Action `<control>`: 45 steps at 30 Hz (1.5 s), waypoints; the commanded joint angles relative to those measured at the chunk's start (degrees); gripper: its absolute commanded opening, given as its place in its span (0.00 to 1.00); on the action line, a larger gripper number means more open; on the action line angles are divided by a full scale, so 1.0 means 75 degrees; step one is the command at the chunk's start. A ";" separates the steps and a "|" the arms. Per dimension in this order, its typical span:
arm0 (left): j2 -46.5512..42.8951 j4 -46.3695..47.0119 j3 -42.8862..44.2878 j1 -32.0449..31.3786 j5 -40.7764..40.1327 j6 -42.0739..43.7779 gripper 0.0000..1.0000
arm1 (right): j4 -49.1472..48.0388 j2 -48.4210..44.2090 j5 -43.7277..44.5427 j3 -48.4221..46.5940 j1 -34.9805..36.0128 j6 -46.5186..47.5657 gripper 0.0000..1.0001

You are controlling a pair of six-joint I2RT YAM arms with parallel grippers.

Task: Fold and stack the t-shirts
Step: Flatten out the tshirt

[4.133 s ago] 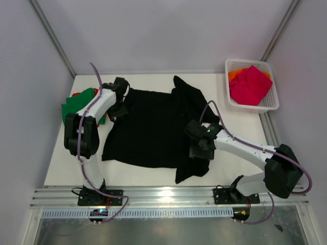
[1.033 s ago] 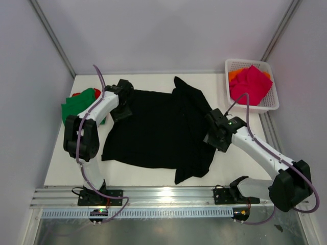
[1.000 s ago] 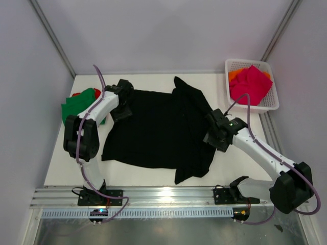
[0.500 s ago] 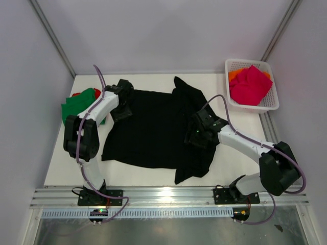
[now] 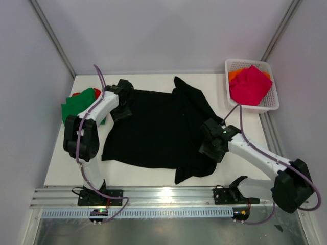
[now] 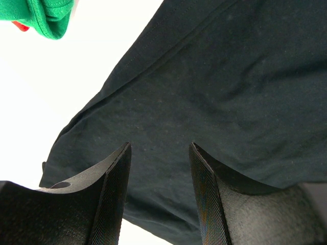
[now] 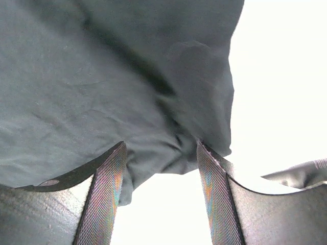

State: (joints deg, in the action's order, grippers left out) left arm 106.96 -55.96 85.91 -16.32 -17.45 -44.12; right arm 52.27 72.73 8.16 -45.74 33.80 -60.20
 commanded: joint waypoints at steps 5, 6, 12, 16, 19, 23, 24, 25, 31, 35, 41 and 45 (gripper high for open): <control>-0.0222 0.0231 -0.0134 0.0008 0.0135 -0.0023 0.52 | 0.2674 -0.1927 0.1969 -0.0428 0.0040 -0.2555 0.62; -0.0222 0.0266 -0.0157 0.0019 0.0147 -0.0047 0.51 | 0.2652 -0.1974 0.2051 -0.0476 0.0040 -0.2439 0.62; -0.0222 0.0325 -0.0169 0.0008 0.0288 -0.0164 0.51 | 0.0126 -0.0969 0.1187 -0.0639 0.0110 0.0149 0.61; -0.0257 0.0314 -0.0251 -0.0004 0.0265 -0.0188 0.52 | -0.0872 0.0098 0.1231 -0.1131 0.0263 0.1498 0.61; -0.0292 0.0302 -0.0333 -0.0004 0.0265 -0.0199 0.51 | -0.1424 0.0743 0.1442 -0.1623 0.0263 0.2155 0.61; -0.0304 0.0220 -0.0380 -0.0004 0.0253 -0.0200 0.51 | -0.1754 0.1888 0.1525 -0.2547 0.0122 0.2729 0.61; -0.0315 0.0208 -0.0380 -0.0004 0.0241 -0.0200 0.51 | -0.1743 0.2125 0.1513 -0.2701 0.0076 0.2754 0.61; -0.0350 0.0185 -0.0380 -0.0004 0.0195 -0.0200 0.51 | -0.1708 0.2359 0.1467 -0.2865 -0.0076 0.2777 0.61; -0.0456 0.0044 -0.0334 -0.0004 0.0007 -0.0141 0.52 | -0.1907 0.3977 0.0871 -0.3885 -0.0534 0.2754 0.61; -0.0410 0.0009 -0.0287 -0.0004 0.0042 -0.0164 0.51 | -0.1778 0.4949 0.0249 -0.4867 -0.0722 0.3057 0.61; -0.0152 0.0173 -0.0334 -0.0004 0.0194 -0.0399 0.51 | -0.2081 0.5187 -0.0582 -0.5211 -0.0710 0.3164 0.61; -0.0128 0.0173 -0.0228 -0.0004 0.0077 -0.0422 0.51 | -0.3589 0.4858 -0.1754 -0.4883 -0.0710 0.3702 0.61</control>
State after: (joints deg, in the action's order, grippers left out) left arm 106.13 -55.07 83.15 -16.32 -16.29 -46.19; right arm 34.94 113.06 3.09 -82.26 28.18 -36.10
